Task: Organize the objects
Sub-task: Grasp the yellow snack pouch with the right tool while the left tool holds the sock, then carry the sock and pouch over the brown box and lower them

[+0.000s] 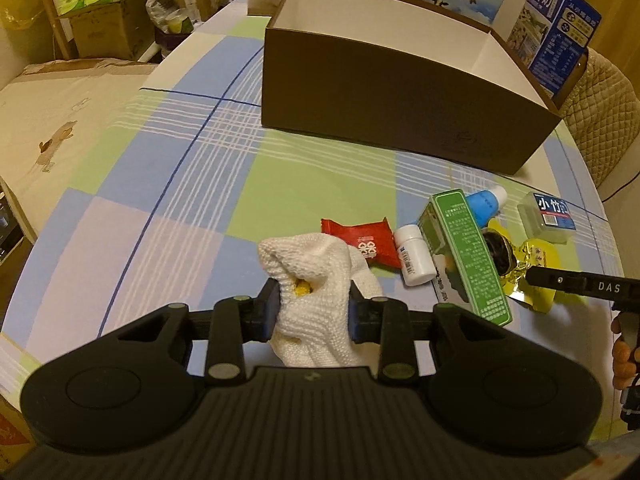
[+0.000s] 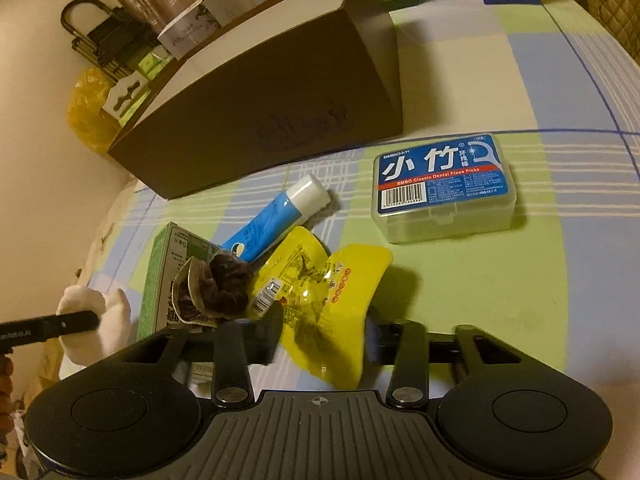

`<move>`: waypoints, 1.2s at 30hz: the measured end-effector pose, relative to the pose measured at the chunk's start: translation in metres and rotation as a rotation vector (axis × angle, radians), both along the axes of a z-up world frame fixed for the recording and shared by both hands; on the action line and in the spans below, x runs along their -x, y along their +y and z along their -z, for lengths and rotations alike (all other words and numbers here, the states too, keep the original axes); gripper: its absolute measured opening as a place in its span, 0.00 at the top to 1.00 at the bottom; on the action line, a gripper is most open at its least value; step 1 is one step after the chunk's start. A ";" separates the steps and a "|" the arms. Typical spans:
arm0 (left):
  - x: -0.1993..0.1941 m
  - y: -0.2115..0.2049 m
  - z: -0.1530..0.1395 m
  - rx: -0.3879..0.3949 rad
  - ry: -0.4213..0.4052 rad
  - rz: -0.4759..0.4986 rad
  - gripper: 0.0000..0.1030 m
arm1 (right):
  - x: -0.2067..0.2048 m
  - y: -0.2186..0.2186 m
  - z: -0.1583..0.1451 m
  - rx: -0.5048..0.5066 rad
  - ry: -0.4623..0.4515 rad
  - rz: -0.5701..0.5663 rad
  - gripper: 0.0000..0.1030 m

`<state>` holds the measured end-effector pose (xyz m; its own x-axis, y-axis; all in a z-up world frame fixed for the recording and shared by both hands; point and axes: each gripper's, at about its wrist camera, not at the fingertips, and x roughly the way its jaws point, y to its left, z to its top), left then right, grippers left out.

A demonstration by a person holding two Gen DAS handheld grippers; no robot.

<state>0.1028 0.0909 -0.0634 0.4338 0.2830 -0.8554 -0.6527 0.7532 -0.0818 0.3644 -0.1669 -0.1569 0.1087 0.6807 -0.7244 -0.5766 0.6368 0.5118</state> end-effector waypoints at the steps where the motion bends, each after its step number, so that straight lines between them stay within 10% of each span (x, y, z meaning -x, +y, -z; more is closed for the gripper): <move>1: 0.000 0.000 0.000 0.000 0.002 -0.001 0.73 | 0.000 -0.001 0.000 -0.009 0.005 -0.003 0.82; 7: -0.003 0.002 -0.001 -0.004 0.004 0.000 0.73 | 0.004 -0.005 -0.018 -0.047 -0.006 -0.004 1.00; 14: -0.010 0.003 -0.010 -0.020 -0.007 0.021 0.73 | 0.024 0.005 -0.057 0.047 -0.159 -0.062 1.00; 36: -0.039 -0.001 -0.066 -0.085 -0.093 0.107 0.73 | 0.024 0.005 -0.137 0.036 -0.251 -0.064 1.00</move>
